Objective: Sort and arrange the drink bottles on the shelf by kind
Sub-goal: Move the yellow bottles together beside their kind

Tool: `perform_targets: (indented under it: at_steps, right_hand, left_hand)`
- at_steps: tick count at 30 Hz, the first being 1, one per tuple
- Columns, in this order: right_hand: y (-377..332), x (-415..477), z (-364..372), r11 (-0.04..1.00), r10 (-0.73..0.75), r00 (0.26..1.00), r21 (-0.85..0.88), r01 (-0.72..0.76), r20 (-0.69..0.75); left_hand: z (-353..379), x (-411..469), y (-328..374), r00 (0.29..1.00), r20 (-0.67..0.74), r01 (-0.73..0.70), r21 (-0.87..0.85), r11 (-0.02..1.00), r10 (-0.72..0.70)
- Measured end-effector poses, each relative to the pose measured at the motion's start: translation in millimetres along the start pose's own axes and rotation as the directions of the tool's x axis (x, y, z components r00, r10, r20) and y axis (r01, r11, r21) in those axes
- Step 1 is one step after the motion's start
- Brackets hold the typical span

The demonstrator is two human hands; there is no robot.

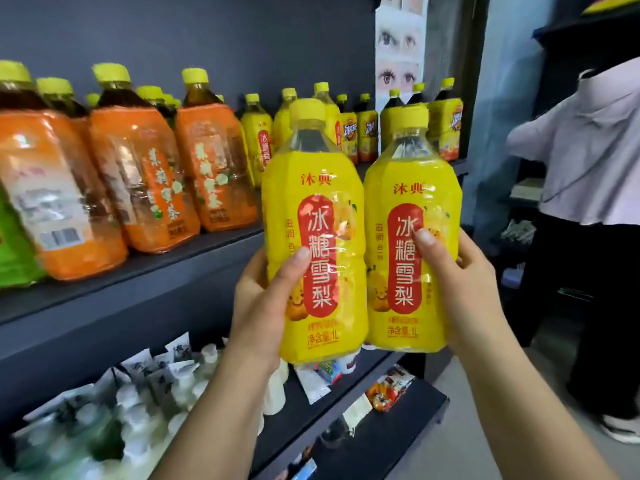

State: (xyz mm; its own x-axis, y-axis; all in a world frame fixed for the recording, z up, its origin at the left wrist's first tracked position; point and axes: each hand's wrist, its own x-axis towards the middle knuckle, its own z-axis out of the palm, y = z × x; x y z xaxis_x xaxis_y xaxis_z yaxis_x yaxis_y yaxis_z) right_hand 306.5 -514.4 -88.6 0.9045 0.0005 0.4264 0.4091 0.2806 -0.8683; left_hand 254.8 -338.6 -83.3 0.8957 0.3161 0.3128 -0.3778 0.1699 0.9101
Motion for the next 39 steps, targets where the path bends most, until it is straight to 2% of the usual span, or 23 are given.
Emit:
perform_targets:
  at_steps: [7, 12, 17, 19, 22, 28, 31, 35, 37, 39]
  right_hand:
    - [6.9, 60.8, -34.7, 0.997, -0.08, 0.996, -0.015, 0.08, -0.025]
    - [22.1, 122.0, -37.4, 0.984, -0.177, 0.984, -0.01, 0.177, -0.029]
    - [32.7, 196.0, -11.9, 0.979, -0.196, 0.98, 0.043, 0.197, -0.029]
    - [38.0, 225.0, 2.1, 0.976, -0.209, 0.978, 0.059, 0.21, -0.017]
    - [53.7, 262.0, 22.6, 0.975, -0.223, 0.975, 0.016, 0.223, 0.015]
    - [86.2, 310.6, 50.9, 0.988, -0.098, 0.973, -0.096, 0.12, 0.209]
    - [97.1, 329.4, 57.6, 0.975, -0.069, 0.961, -0.187, 0.122, 0.268]
    - [111.2, 336.0, 58.8, 0.974, 0.021, 0.955, -0.223, 0.048, 0.296]
    - [114.0, 339.7, 60.8, 0.968, 0.047, 0.949, -0.247, 0.034, 0.313]
    - [114.1, 342.5, 61.2, 0.959, 0.06, 0.941, -0.28, 0.039, 0.334]
  left_hand:
    - [50.6, 56.3, -19.9, 1.0, -0.01, -0.03, -0.033, 0.999, 0.03]
    - [72.8, 112.8, -32.8, 0.987, -0.12, -0.113, -0.035, 0.993, 0.108]
    - [76.2, 177.8, -31.9, 0.903, -0.29, -0.302, 0.1, 0.948, 0.318]
    - [73.9, 200.1, -32.9, 0.853, -0.372, -0.3, 0.224, 0.927, 0.366]
    - [67.6, 226.8, -40.4, 0.797, -0.435, -0.174, 0.498, 0.849, 0.418]
    - [65.1, 257.1, -52.2, 0.777, -0.489, 0.055, 0.681, 0.73, 0.397]
    - [60.1, 286.2, -52.7, 0.748, -0.558, 0.219, 0.719, 0.659, 0.36]
    - [53.5, 328.5, -52.3, 0.709, -0.671, 0.476, 0.682, 0.556, 0.215]
    - [50.5, 344.8, -55.5, 0.678, -0.718, 0.541, 0.634, 0.553, 0.16]
    - [46.8, 351.9, -60.6, 0.683, -0.719, 0.55, 0.621, 0.559, 0.126]
